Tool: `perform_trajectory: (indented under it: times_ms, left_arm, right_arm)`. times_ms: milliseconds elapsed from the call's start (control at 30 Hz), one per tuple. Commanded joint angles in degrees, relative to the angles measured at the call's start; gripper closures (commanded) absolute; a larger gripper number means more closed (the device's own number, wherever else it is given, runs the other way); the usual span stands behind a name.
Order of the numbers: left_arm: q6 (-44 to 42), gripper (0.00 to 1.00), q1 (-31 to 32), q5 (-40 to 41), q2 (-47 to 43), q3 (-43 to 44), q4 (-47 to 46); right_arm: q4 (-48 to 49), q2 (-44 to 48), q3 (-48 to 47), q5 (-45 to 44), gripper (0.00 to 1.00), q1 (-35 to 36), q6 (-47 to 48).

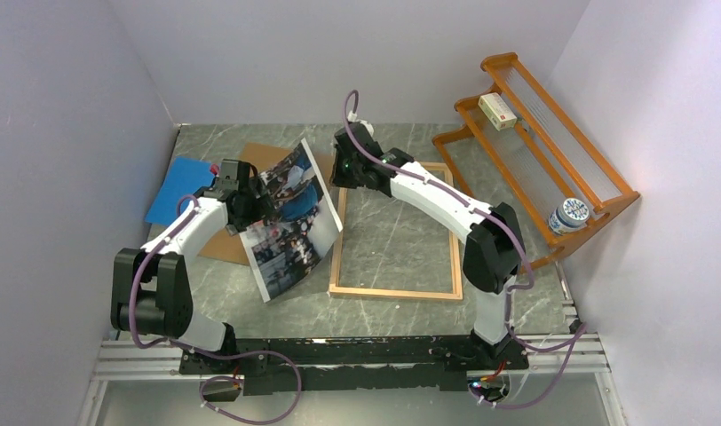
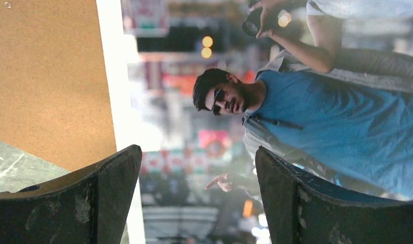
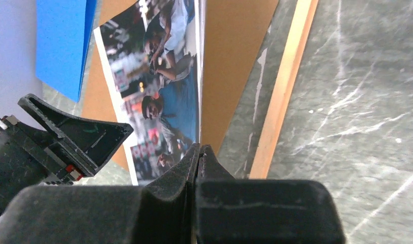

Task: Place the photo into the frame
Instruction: Pick up the photo frame item at the center of the board.

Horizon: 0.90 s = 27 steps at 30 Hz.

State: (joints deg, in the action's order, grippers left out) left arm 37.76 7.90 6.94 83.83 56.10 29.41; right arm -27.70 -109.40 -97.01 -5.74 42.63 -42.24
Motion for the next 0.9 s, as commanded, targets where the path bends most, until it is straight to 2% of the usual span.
perform_trajectory:
  times_ms: [0,133,333,433,700,767,867]
  left_arm:
    - [0.1,0.13,-0.2,-2.8,-0.7,0.4,-0.1]
    - [-0.5,0.14,-0.2,-6.3,-0.2,0.7,-1.0]
    - [-0.7,0.16,-0.2,-8.4,1.0,1.0,-1.1]
    - [-0.7,0.15,-0.2,-8.0,0.8,1.5,-0.6]
    - [-0.4,0.16,-0.2,-7.3,-0.6,1.6,0.5]
    - [-0.3,0.16,-0.2,-7.4,-1.1,1.8,0.8]
    - [-0.5,0.16,-0.2,-9.0,-1.8,2.2,1.0]
  right_arm:
    - [-9.0,3.5,-8.6,-2.5,1.00,-0.4,7.3]
    - [-11.0,5.1,-10.5,-0.6,1.00,-0.5,9.7]
    - [-12.6,8.1,-9.7,8.1,1.00,-1.3,7.9]
    - [-12.2,11.1,-6.2,12.0,1.00,-1.5,7.0]
    - [-1.9,19.2,6.8,29.0,1.00,-2.9,3.9]
    - [-2.0,21.0,8.6,28.4,1.00,-3.2,4.0]
    - [-6.3,23.4,8.9,22.1,1.00,-4.1,6.3]
